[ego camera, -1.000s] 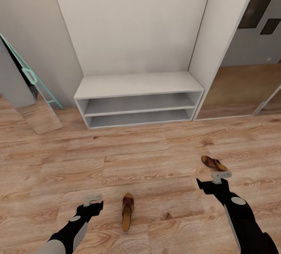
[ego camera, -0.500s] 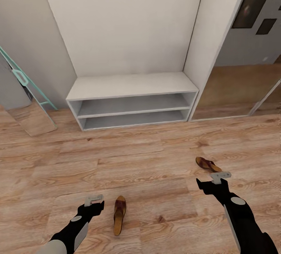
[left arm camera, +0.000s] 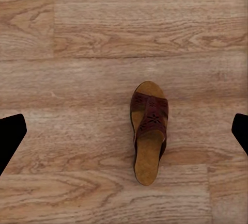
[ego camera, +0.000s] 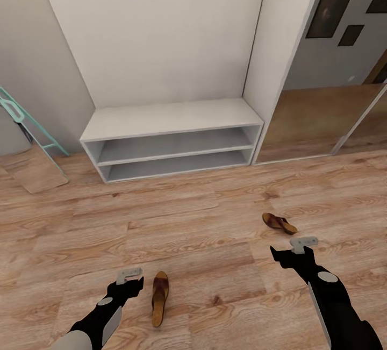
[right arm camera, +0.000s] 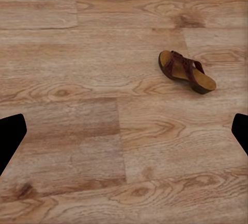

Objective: Pick up the two gym shoes and the two sandals from the corridor floor and place them onto the hallstand (shoe rack) in the corridor, making sure they are on the rack and not on the floor. Arrange them so the two gym shoes are next to each other and the two sandals are next to each other.

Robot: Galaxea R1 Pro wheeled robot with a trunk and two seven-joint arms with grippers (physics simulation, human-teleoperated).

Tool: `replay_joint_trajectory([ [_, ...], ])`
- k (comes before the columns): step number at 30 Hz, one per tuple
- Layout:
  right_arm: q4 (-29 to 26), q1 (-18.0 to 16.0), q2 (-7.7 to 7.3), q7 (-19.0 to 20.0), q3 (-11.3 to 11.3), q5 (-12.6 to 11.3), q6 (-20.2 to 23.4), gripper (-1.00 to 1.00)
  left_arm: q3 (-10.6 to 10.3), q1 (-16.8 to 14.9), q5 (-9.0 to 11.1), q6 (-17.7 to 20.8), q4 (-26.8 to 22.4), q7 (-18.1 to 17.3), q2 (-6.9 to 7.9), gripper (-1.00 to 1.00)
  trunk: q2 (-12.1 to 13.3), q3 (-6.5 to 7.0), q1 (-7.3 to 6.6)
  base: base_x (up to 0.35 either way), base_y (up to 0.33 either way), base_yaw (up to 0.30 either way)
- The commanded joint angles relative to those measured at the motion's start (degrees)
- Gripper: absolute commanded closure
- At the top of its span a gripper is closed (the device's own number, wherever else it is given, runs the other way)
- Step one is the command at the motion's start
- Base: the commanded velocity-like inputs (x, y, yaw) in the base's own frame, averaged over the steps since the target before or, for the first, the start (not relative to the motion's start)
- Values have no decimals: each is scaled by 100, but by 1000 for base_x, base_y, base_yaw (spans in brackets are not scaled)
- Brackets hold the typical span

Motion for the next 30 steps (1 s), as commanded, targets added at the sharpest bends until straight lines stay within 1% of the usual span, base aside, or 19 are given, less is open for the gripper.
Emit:
replay_joint_trajectory([
  [1,-9,-3,2,52,-10,61,22,-100,25,-3,0,-18,5,4,-4,-100,-2,-4,0,0,0,-11],
  [7,-10,-3,2,52,-10,64,24,-100,21,-3,-2,-38,2,0,-2,-100,-2,-4,0,0,0,-4],
  [30,17,-3,-7,52,-10,90,11,-100,-16,-3,-29,-37,28,-14,27,-100,-925,-417,505,0,0,0],
])
